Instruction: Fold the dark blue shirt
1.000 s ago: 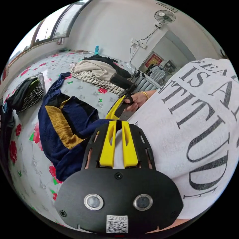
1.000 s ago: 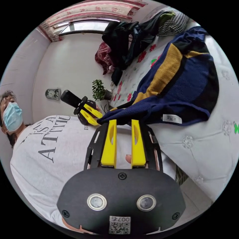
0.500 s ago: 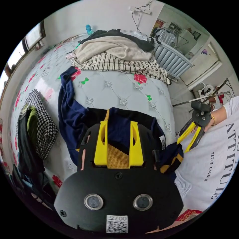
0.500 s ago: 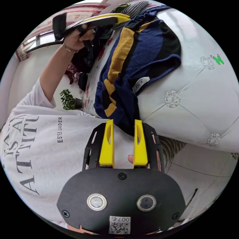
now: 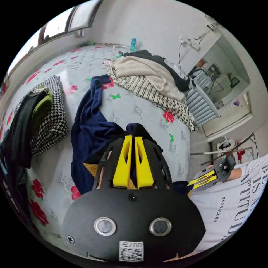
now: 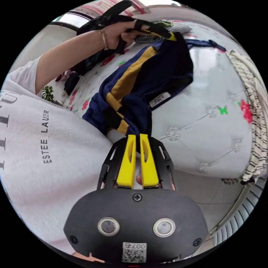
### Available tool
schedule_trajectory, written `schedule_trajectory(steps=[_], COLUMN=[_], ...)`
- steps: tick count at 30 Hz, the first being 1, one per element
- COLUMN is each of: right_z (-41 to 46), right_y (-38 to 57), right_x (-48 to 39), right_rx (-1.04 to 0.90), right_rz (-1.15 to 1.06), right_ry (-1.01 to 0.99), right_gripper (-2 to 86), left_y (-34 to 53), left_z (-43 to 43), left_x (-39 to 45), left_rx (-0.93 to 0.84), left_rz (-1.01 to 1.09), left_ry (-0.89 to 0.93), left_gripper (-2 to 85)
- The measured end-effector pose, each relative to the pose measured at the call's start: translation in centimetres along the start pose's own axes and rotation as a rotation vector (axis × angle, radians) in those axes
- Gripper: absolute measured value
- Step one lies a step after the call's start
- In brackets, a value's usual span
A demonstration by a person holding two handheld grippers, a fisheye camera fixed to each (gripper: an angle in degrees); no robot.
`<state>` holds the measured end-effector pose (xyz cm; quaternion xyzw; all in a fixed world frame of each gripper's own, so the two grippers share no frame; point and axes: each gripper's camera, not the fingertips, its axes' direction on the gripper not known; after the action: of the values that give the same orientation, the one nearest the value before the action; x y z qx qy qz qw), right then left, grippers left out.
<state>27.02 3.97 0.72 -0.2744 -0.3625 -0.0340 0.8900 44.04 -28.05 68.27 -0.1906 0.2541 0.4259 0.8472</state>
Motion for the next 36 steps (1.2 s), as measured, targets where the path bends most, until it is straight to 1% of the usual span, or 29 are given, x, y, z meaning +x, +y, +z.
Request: schedule_trajectory(steps=[1,2,4,5,6,7,8,10,11,13,14,16,20,22,27,28,30,32,34,35,36], right_z=[-3.3,-5.0,-12.0,-13.8,-17.4,-21.1,-23.0,-30.4,-32.2,-38.3,-39.6,-44.0,-48.7,-51.0,-53.0,-52.9,-52.3,-51.4,-49.8,-49.3,-47.8], right_y=[0.5,0.6,0.7,0.7,0.5,0.4,0.5,1.7,2.2,5.0,5.8,9.2,14.9,18.4,21.3,20.9,18.8,15.0,7.6,5.4,0.7], right_x=[-0.6,-1.0,-3.1,-3.9,-5.7,-7.8,-8.9,-13.5,-14.7,-19.1,-20.3,-25.2,-32.3,-35.7,-39.6,-40.0,-40.2,-39.4,-36.9,-36.1,-34.6], right_rx=[0.067,0.101,0.231,0.267,0.343,0.429,0.475,0.69,0.746,0.951,0.994,1.138,1.319,1.414,1.505,1.513,1.497,1.439,1.325,1.297,1.241], right_rz=[-0.01,-0.016,-0.044,-0.055,-0.084,-0.113,-0.125,-0.148,-0.153,-0.194,-0.212,-0.307,-0.422,-0.489,-0.603,-0.627,-0.645,-0.648,-0.64,-0.634,-0.616], right_ry=[0.086,0.121,0.232,0.262,0.328,0.405,0.445,0.554,0.563,0.574,0.577,0.595,0.634,0.639,0.605,0.614,0.641,0.634,0.552,0.528,0.502], right_gripper=[0.4,0.4,0.3,0.3,0.3,0.3,0.3,0.3,0.4,0.5,0.5,0.5,0.4,0.4,0.4,0.5,0.5,0.5,0.7,0.8,1.0], left_y=[1.9,3.0,8.2,9.6,12.7,15.8,17.4,23.6,25.0,30.1,31.2,34.7,39.0,41.5,44.4,44.4,43.9,42.6,39.7,38.7,36.6], left_z=[-4.0,-6.1,-13.9,-15.8,-19.5,-22.8,-24.4,-29.9,-31.1,-35.2,-36.1,-39.2,-42.4,-43.5,-43.8,-43.7,-43.4,-43.0,-42.4,-42.3,-41.8], left_x=[-1.2,-1.6,-2.7,-2.7,-2.1,-1.1,-0.5,2.4,3.4,7.6,8.8,14.2,22.2,27.1,32.3,32.8,32.5,30.9,25.9,24.1,20.2], left_rx=[0.134,0.2,0.434,0.485,0.6,0.713,0.77,0.984,1.034,1.195,1.227,1.328,1.45,1.528,1.601,1.592,1.558,1.51,1.374,1.336,1.24], left_rz=[-0.083,-0.121,-0.251,-0.275,-0.3,-0.311,-0.317,-0.332,-0.328,-0.288,-0.273,-0.193,-0.089,-0.012,0.034,0.025,0.007,-0.011,-0.118,-0.154,-0.213], left_ry=[0.02,0.028,0.041,0.039,0.031,0.015,0.009,-0.019,-0.026,-0.072,-0.088,-0.17,-0.284,-0.436,-0.655,-0.724,-0.792,-0.841,-0.871,-0.865,-0.868], left_gripper=[-0.8,-0.8,-0.9,-0.9,-0.9,-0.9,-0.9,-0.9,-0.9,-0.9,-0.9,-0.9,-0.9,-0.9,-0.8,-0.8,-0.8,-0.7,-0.3,-0.1,0.4])
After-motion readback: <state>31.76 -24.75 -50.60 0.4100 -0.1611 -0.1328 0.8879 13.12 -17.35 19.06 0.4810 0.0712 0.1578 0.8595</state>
